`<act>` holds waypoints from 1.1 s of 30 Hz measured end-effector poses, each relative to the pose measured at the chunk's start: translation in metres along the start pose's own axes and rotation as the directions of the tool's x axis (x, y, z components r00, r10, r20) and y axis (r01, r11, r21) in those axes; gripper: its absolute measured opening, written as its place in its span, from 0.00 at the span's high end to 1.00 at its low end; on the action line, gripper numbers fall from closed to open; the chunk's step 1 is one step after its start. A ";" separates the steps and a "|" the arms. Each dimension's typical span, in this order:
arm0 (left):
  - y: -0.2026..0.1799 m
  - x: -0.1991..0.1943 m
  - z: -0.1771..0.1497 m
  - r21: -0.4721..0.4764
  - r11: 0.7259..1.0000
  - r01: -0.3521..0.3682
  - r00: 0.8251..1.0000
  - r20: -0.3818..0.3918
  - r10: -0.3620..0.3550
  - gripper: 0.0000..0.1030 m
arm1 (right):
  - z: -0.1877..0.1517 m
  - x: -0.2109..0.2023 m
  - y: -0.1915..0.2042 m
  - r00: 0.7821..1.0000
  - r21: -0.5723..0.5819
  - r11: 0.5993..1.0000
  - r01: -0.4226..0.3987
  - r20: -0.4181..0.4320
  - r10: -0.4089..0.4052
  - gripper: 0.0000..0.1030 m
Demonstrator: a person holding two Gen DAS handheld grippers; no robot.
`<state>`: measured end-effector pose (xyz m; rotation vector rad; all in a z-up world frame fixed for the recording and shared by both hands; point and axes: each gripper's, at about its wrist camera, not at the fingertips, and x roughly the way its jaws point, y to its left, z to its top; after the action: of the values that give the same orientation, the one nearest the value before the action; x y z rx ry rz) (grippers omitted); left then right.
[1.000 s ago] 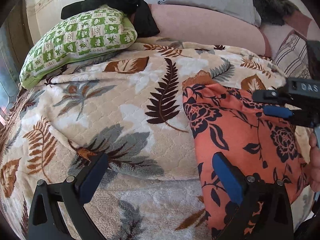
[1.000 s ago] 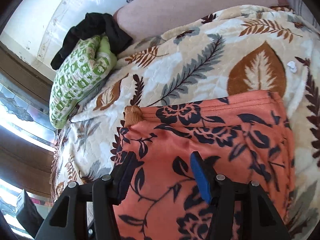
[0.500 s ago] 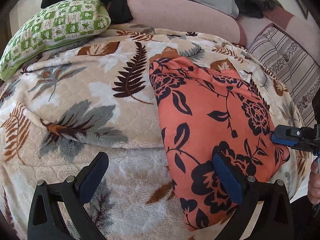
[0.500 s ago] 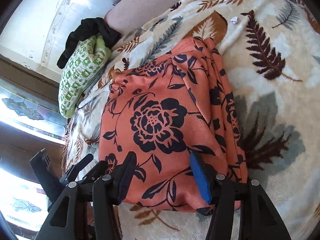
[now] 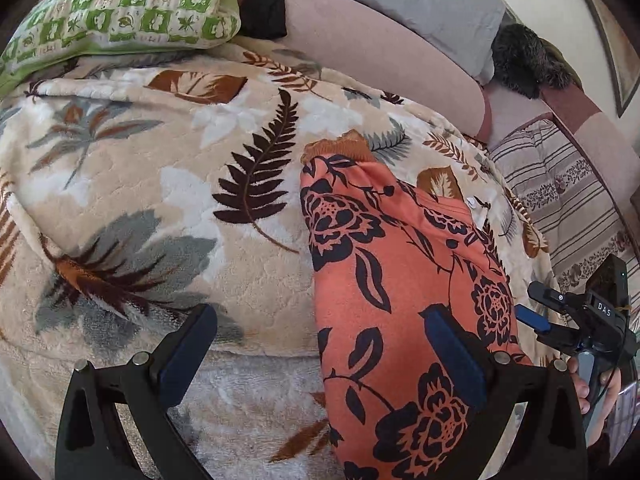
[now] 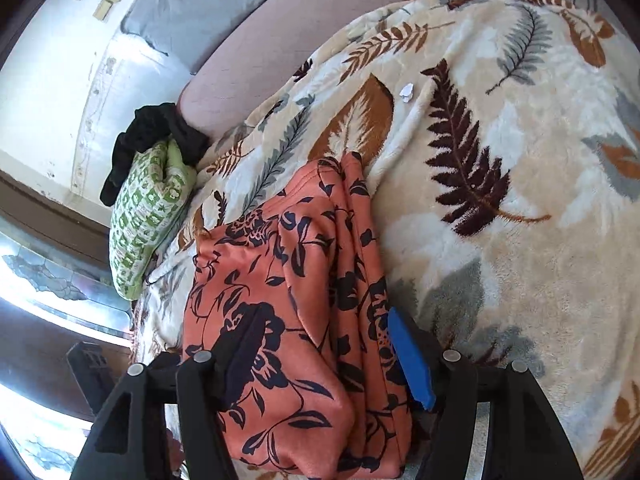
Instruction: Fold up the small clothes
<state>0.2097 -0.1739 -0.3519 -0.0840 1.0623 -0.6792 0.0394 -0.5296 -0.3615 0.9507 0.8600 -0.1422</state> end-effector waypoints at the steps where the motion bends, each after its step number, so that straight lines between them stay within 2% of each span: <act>1: -0.001 0.001 0.000 0.001 1.000 0.004 1.000 -0.002 -0.004 0.00 | 0.001 0.002 -0.003 1.000 0.015 1.000 -0.017 -0.006 0.017 0.34; 8: -0.012 -0.001 -0.003 0.051 0.998 0.038 0.999 0.005 -0.039 0.00 | 0.001 0.003 0.002 0.996 -0.021 0.996 -0.086 0.015 0.086 0.30; 11: -0.017 0.000 -0.004 0.079 0.997 0.027 1.000 0.012 -0.028 0.00 | -0.002 0.004 0.009 0.999 -0.074 0.996 -0.042 0.025 0.044 0.29; 16: -0.025 0.001 -0.007 0.125 0.992 -0.024 0.999 0.035 0.020 0.00 | -0.004 0.007 0.008 0.999 -0.096 0.995 0.016 0.035 -0.013 0.29; 21: -0.027 -0.001 -0.007 0.146 0.986 -0.079 0.995 0.065 0.070 0.00 | -0.003 0.005 0.006 0.998 -0.111 0.993 0.034 0.051 -0.029 0.29; 30: -0.026 -0.003 -0.004 0.145 0.978 -0.151 0.985 0.101 0.137 0.00 | -0.004 0.009 0.008 0.998 -0.113 0.994 -0.011 0.060 0.018 0.29; 33: -0.026 -0.003 -0.003 0.145 0.973 -0.178 0.980 0.118 0.161 0.00 | -0.004 0.011 0.010 0.997 -0.125 0.992 -0.027 0.068 0.036 0.24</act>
<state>0.1941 -0.1917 -0.3409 0.1037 0.9008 -0.5933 0.0488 -0.5175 -0.3632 0.8379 0.7793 -0.0931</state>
